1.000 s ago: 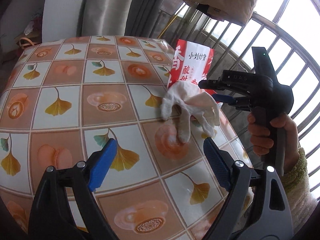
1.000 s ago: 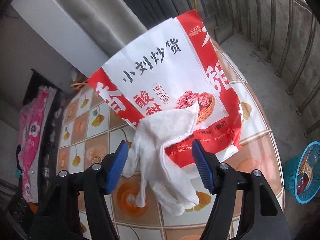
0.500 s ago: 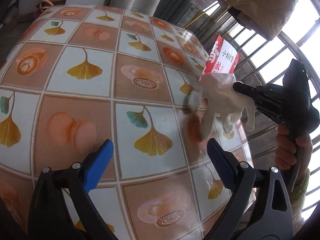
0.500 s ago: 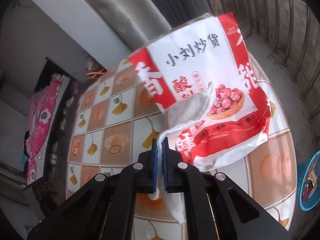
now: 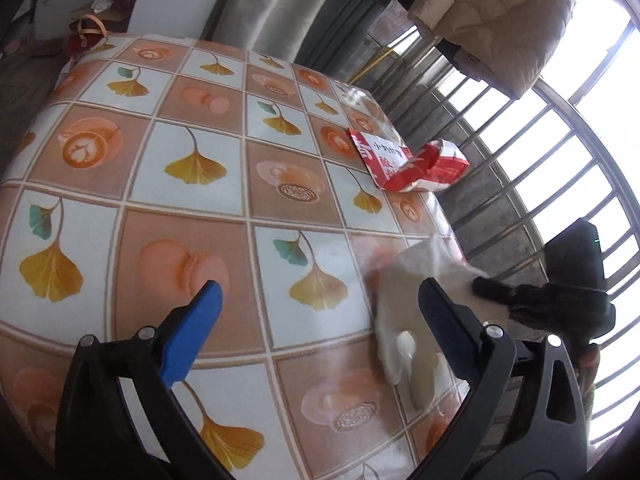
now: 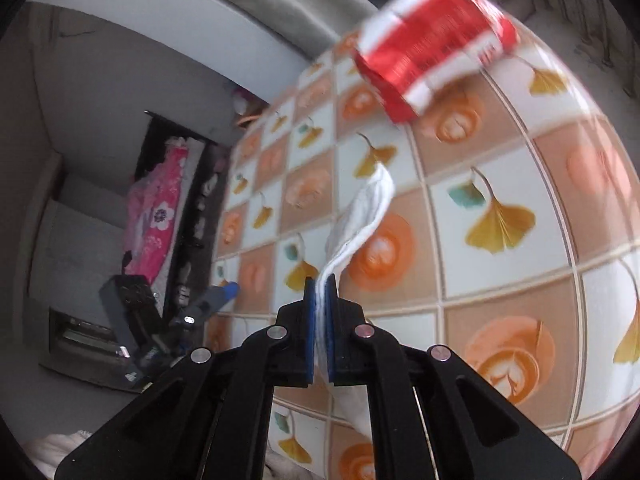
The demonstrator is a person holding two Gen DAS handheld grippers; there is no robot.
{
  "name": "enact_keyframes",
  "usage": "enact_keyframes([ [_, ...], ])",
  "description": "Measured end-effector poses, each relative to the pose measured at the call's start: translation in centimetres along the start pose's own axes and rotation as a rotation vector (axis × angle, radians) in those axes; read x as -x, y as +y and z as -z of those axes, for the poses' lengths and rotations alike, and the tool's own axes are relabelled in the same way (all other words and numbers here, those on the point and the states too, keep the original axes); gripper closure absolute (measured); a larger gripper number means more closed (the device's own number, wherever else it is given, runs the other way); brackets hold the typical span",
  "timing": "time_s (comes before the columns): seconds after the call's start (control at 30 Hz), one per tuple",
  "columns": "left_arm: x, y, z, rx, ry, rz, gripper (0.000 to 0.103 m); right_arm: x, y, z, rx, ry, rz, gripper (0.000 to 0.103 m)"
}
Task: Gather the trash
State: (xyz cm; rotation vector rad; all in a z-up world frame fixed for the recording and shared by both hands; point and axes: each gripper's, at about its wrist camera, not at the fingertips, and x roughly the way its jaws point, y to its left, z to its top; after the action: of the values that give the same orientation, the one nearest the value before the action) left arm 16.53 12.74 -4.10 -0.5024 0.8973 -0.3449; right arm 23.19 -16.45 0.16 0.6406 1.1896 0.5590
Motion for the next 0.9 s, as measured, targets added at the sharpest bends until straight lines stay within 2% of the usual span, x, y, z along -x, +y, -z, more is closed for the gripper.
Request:
enact_keyframes([
  [0.1,-1.4,-0.7,0.4,-0.013,0.053,0.043,0.009,-1.0,-1.7,1.5,-0.011,0.011,0.157,0.096],
  [0.13,-1.8,-1.0,0.6,-0.019,0.071,0.046,0.009,-1.1,-1.8,1.8,-0.005,0.008,0.185,0.095],
  [0.2,-2.7,-1.6,1.1,-0.031,0.101,0.058,0.009,-0.9,-1.7,2.4,0.012,-0.001,0.216,0.094],
  [0.27,-3.2,-2.4,1.5,-0.059,0.116,0.066,0.009,-0.3,-1.7,2.7,0.029,-0.024,0.247,0.085],
  [0.33,-3.5,-3.4,1.7,-0.099,0.116,0.08,0.009,0.4,-1.5,3.1,0.057,-0.062,0.292,0.082],
  [0.5,-4.5,-5.8,2.3,-0.178,0.133,0.113,0.009,0.6,-2.7,3.6,0.077,-0.078,0.333,0.083],
  [0.53,-4.8,-6.1,2.4,-0.188,0.138,0.116,0.009,0.3,-2.7,3.6,0.083,-0.079,0.341,0.086],
  [0.57,-5.1,-6.4,2.4,-0.195,0.143,0.122,0.013,0.1,-2.7,3.7,0.091,-0.079,0.346,0.09],
  [0.73,-7.4,-7.0,2.3,-0.192,0.193,0.127,0.036,-0.1,-2.8,4.0,0.113,-0.095,0.353,0.095],
  [0.8,-8.3,-7.2,2.2,-0.185,0.218,0.126,0.049,0.1,-3.2,3.9,0.094,-0.098,0.328,0.096],
  [0.9,-9.0,-7.6,2.2,-0.194,0.228,0.141,0.056,0.1,-3.7,3.7,0.068,-0.102,0.293,0.097],
])
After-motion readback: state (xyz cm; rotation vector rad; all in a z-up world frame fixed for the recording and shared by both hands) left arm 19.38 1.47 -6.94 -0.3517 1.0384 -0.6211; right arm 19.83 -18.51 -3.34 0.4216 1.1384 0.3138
